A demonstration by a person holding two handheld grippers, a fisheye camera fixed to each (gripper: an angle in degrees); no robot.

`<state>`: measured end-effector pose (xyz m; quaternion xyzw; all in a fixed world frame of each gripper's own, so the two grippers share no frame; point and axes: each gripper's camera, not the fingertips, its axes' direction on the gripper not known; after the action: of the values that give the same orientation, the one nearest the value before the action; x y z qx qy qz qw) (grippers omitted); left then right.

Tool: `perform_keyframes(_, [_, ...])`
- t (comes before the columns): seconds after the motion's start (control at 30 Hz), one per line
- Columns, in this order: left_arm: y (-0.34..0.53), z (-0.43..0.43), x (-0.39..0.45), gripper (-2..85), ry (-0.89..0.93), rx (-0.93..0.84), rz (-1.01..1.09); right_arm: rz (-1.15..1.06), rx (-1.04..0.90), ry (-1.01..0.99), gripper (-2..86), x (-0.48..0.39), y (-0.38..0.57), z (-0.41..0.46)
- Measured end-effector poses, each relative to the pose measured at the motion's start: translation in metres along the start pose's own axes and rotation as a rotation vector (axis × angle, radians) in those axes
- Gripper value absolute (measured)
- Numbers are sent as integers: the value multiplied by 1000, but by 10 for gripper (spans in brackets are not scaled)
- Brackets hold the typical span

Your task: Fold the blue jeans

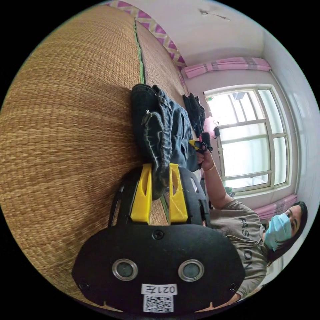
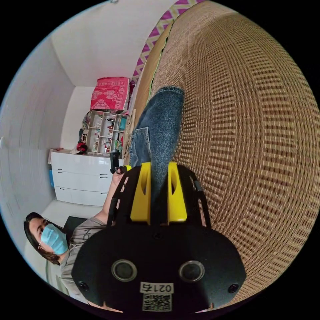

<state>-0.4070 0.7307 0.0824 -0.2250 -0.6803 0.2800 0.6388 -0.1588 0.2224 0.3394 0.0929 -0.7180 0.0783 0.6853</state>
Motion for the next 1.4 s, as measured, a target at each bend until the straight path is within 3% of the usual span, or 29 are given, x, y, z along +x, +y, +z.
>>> perform_keyframes(0.2, [50,-57,19,51,56,160,78,-231,-85,77,66,-64,-24,19])
perform_keyframes(0.33, [92,-168,28,49,51,300,123,-362,-184,86,65,-128,-76,83])
perform_keyframes(0.6, [150,-456,12,49,-190,597,114,-545,-321,4,64,-275,-247,348])
perform_keyframes(0.67, [159,-530,-11,50,-231,674,77,-572,-332,-5,64,-294,-275,405])
perform_keyframes(0.83, [150,-624,-105,56,-322,718,-75,-582,-332,37,69,-292,-328,542])
perform_keyframes(0.97, [174,-629,-229,69,-298,724,-340,-545,-335,347,74,-233,-324,609])
perform_keyframes(1.07, [218,-624,-246,65,-108,882,-264,-525,-281,208,53,-198,-306,567])
perform_keyframes(1.17, [256,-614,-220,47,-136,948,-240,-524,-267,86,11,-170,-275,487])
perform_keyframes(1.3, [288,-590,-158,-2,-162,1014,-146,-573,-220,177,6,-141,-207,341])
perform_keyframes(1.4, [270,-541,-94,-8,-201,890,-60,-588,-82,351,33,-118,-153,222])
